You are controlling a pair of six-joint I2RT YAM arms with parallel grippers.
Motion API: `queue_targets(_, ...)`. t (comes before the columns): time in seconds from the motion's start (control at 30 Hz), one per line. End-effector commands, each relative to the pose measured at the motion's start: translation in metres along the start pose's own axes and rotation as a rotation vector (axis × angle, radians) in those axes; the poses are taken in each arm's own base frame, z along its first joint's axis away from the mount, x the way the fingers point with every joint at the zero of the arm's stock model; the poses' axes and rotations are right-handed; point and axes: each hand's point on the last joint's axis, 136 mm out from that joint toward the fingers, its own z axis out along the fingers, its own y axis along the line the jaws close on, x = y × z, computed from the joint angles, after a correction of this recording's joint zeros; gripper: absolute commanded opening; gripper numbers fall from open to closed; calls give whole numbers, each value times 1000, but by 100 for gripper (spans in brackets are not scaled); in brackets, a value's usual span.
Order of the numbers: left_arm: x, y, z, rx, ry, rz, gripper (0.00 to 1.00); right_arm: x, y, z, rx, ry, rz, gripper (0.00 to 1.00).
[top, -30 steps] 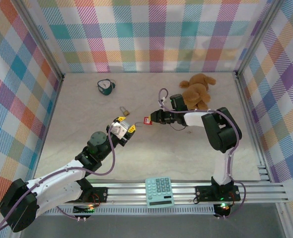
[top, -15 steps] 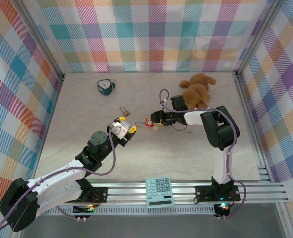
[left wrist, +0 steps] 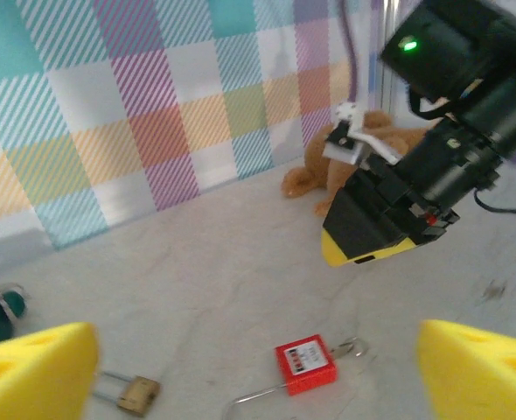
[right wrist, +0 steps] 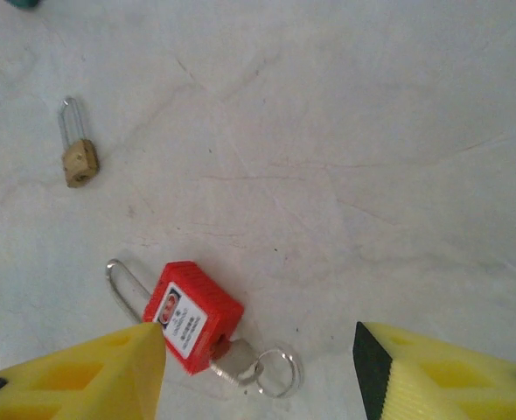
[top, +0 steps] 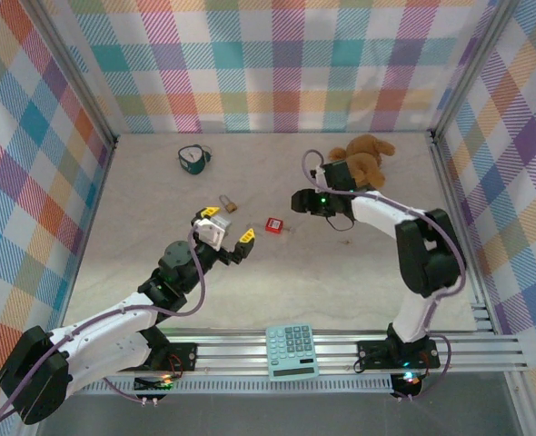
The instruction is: Unlock with the key
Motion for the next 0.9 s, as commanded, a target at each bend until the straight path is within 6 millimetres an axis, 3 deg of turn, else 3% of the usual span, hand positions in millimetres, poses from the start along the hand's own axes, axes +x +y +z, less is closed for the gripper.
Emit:
queue_targets(0.0, -8, 8, 0, -42, -25, -170, 100, 23, -32, -36, 199, 1, 40, 58)
queue_targets(0.17, 13, 26, -9, -150, -21, -541, 100, 59, -81, -86, 467, -41, 110, 53)
queue_targets(0.27, 12, 17, -19, -75, -50, -551, 100, 73, -99, -105, 553, -52, 142, 49)
queue_targets(0.33, 18, 25, -24, -111, -72, -573, 100, 79, -107, -112, 561, -64, 184, 47)
queue_targets(0.43, 33, 46, -33, -244, -75, -639, 100, 85, -119, -110, 533, -62, 295, 43)
queue_targets(0.53, 52, 58, -37, -358, 48, -656, 100, 87, -126, -100, 484, -27, 395, 38)
queue_targets(0.73, 90, 72, -49, -548, 296, -613, 100, 87, -132, -75, 429, 25, 503, 37)
queue_targets(0.87, 106, 70, -55, -574, 378, -609, 100, 92, -137, -67, 420, 32, 571, 37)
